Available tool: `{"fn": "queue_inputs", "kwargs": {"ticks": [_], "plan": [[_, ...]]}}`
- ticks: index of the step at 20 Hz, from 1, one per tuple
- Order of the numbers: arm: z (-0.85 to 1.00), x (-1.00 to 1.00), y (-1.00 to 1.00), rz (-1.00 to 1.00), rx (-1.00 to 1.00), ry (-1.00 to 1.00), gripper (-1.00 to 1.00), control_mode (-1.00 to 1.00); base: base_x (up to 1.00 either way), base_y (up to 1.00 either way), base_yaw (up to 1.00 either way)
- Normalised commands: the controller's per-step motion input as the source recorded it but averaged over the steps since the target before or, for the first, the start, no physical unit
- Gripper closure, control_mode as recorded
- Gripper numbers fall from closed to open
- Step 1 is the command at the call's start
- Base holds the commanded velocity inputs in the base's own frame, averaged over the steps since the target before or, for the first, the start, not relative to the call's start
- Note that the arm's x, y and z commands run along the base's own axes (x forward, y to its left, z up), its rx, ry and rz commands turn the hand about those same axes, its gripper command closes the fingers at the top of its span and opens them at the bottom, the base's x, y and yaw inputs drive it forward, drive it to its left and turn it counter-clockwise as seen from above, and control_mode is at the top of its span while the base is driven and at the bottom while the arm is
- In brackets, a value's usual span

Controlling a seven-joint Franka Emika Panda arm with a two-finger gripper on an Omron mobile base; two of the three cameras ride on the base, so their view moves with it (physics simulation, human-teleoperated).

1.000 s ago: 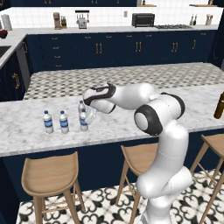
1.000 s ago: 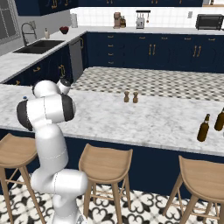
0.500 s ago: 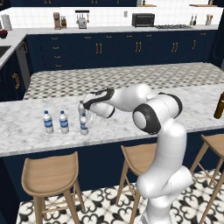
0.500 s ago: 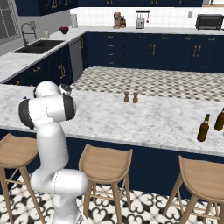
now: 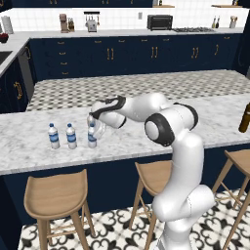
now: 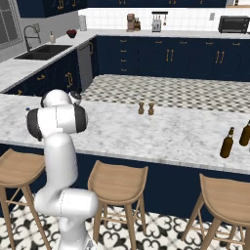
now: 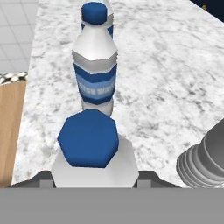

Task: Move the plastic bottles in the middle to the plastics group, and the glass bottles in the middle to the glass group.

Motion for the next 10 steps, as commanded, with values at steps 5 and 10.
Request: {"fn": "queue_inputs", "kwargs": {"ticks": [5,10], "plan": [[0.00,0.26,0.00,0.00,0.00,0.00,1.00,-1.00,0.00,0.00,0.00],[0.00,0.03,0.05,0.00,0.00,0.00,1.00,-1.00,0.00,0.00,0.00]]}}
